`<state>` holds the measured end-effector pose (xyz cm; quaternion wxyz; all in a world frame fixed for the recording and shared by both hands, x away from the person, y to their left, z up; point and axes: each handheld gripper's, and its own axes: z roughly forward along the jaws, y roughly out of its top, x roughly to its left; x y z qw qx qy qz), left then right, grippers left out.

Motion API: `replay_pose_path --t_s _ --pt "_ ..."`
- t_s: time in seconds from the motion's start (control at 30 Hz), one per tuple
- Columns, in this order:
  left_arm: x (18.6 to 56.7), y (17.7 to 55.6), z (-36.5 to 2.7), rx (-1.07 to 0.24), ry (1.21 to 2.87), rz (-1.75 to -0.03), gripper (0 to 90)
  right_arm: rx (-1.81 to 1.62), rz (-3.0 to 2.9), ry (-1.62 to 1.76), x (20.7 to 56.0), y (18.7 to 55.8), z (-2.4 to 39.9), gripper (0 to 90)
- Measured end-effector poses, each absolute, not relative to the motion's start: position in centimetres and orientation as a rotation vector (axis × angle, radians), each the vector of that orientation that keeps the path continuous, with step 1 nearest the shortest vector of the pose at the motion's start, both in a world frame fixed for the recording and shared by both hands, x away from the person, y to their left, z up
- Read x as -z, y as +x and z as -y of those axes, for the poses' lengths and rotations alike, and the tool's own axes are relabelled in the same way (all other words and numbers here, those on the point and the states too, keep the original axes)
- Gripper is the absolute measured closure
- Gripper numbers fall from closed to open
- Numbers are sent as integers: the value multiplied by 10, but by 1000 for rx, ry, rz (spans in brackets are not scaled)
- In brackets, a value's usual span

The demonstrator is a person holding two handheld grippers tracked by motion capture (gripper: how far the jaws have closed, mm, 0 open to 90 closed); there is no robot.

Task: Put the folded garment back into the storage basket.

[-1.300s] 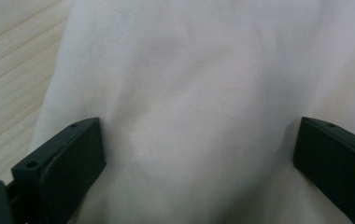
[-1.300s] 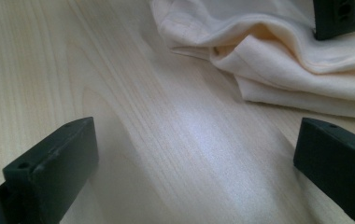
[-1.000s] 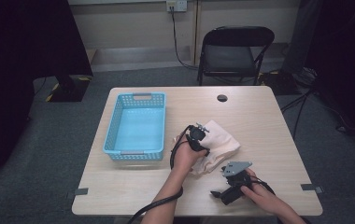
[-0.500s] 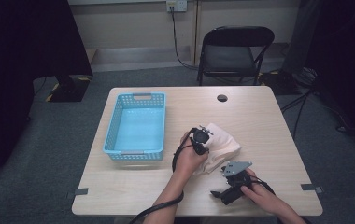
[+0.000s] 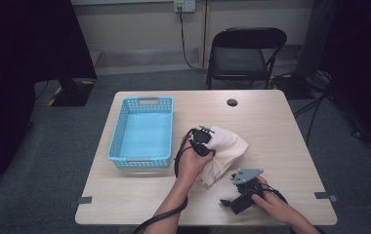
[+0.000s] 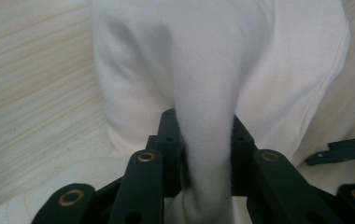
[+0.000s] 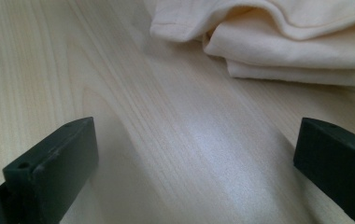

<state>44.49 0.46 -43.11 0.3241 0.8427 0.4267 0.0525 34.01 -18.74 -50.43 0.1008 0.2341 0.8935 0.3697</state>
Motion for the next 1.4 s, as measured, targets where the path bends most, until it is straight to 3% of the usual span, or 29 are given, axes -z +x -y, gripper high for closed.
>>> replay_pose_path --t_s 0.83,1.4 --pt "373 440 -26 -105 2091 -1122 737 -1093 -2639 690 504 340 187 0" --pt "345 435 -40 -162 2073 -1115 737 -1093 -2638 689 504 340 187 0"
